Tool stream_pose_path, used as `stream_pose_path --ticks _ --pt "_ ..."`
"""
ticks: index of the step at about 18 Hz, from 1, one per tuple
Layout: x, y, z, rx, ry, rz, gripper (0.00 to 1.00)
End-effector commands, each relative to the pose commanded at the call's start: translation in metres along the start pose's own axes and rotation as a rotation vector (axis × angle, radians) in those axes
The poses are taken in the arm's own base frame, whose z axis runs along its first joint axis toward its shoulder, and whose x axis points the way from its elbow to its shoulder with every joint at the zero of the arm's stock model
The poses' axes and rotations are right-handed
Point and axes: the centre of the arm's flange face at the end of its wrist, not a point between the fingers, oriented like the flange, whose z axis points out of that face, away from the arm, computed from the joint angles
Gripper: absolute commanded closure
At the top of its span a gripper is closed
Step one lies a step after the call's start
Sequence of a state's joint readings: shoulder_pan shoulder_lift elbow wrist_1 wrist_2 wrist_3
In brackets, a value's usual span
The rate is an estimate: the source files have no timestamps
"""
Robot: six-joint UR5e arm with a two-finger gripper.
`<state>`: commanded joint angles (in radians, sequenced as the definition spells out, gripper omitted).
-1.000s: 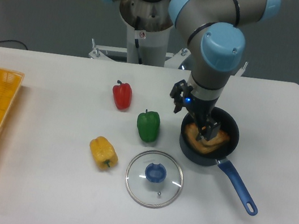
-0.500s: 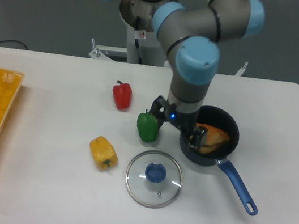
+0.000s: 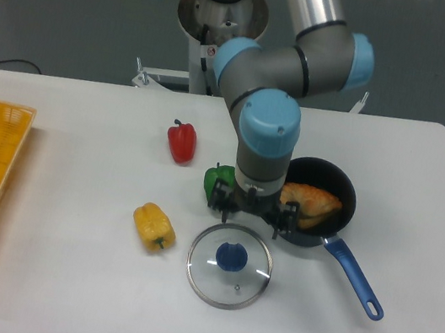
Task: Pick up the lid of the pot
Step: 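Move the gripper over the glass lid and lower onto the blue knob, then close the gripper on the blue knob of the glass lid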
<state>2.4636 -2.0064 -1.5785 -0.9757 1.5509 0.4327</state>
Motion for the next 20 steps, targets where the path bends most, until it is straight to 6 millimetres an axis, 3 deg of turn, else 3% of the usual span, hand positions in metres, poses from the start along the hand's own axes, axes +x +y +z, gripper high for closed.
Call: stream_pose_path --ticks 6,9,20 --pt "0.0 -0.006 0.012 0.008 0.023 -0.074 0.0" --pt "0.008 -0.005 0.027 -0.02 0.033 -0.069 0.0" --pt "0.015 -0.007 0.051 -0.067 0.024 -0.04 0.0"
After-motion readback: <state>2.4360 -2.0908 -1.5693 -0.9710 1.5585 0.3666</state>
